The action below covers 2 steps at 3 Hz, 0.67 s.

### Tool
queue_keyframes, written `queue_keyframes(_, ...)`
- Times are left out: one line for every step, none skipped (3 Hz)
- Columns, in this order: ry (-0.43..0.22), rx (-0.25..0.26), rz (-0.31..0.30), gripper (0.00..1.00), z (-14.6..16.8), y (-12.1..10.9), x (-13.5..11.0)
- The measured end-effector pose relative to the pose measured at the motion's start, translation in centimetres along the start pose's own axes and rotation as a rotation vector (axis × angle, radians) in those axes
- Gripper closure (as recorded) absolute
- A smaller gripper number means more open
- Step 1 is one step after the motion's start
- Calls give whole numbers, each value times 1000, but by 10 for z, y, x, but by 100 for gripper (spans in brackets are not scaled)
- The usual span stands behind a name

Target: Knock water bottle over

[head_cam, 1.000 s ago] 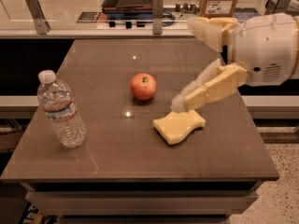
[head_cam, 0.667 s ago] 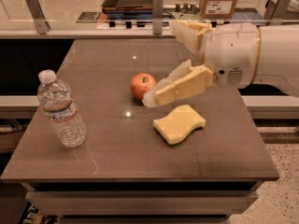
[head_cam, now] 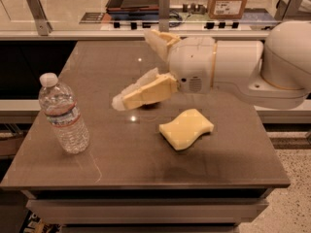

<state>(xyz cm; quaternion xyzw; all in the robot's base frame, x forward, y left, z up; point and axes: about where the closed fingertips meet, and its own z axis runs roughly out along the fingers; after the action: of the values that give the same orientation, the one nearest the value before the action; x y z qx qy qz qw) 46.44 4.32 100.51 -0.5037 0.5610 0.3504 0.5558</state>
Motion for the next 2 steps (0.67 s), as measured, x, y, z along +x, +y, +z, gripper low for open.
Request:
queue_keyframes(-25, -40, 15, 0, 27, 4, 8)
queue_keyframes(-42, -86, 42, 0, 54, 14, 20)
